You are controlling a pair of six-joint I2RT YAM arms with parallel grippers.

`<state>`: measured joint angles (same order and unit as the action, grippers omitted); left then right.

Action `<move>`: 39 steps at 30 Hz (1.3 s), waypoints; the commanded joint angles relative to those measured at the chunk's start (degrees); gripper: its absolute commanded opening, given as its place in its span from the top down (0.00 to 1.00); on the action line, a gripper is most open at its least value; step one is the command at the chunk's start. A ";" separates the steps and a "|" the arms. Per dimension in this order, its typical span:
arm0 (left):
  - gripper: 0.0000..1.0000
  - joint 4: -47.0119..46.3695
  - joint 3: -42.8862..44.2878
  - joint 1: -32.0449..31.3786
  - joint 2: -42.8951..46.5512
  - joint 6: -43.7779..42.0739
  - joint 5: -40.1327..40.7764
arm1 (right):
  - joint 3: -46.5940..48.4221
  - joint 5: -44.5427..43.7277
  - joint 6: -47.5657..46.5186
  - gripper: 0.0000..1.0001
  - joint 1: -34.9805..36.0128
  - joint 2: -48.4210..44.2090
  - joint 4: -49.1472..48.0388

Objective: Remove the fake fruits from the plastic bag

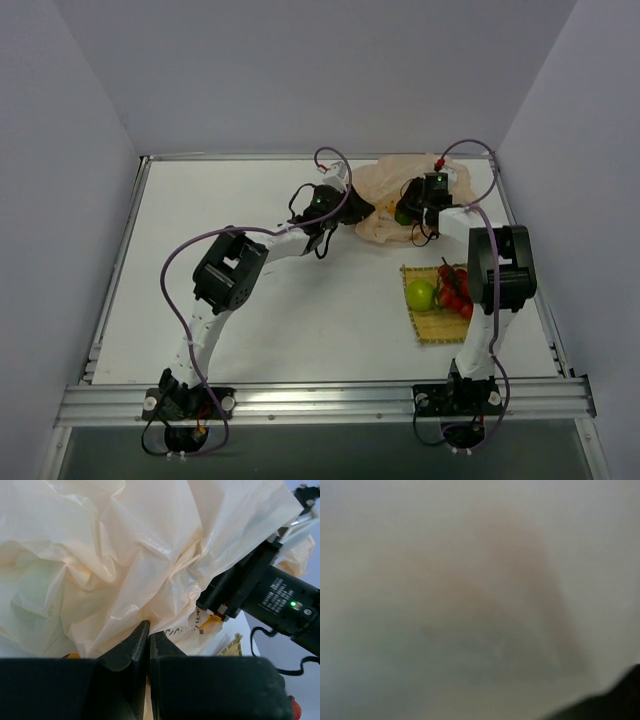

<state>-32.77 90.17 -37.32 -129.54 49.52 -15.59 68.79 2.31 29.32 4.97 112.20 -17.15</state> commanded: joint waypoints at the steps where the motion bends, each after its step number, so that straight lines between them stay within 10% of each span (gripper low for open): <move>1: 0.98 -0.71 2.99 0.49 2.36 -1.18 0.56 | -1.91 0.77 -0.32 0.79 0.48 -8.82 -3.95; 20: 0.97 1.66 8.09 1.46 0.78 -1.53 0.92 | -17.37 8.60 2.94 0.79 1.79 -32.91 -0.80; 39: 0.98 -2.38 6.60 1.64 1.39 -0.12 -3.30 | -30.21 -12.50 23.76 0.76 20.85 -72.91 55.46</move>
<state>-31.83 95.22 -36.18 -129.69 49.12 -17.52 39.18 -3.11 45.54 23.18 40.47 26.37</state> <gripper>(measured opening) 0.028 0.567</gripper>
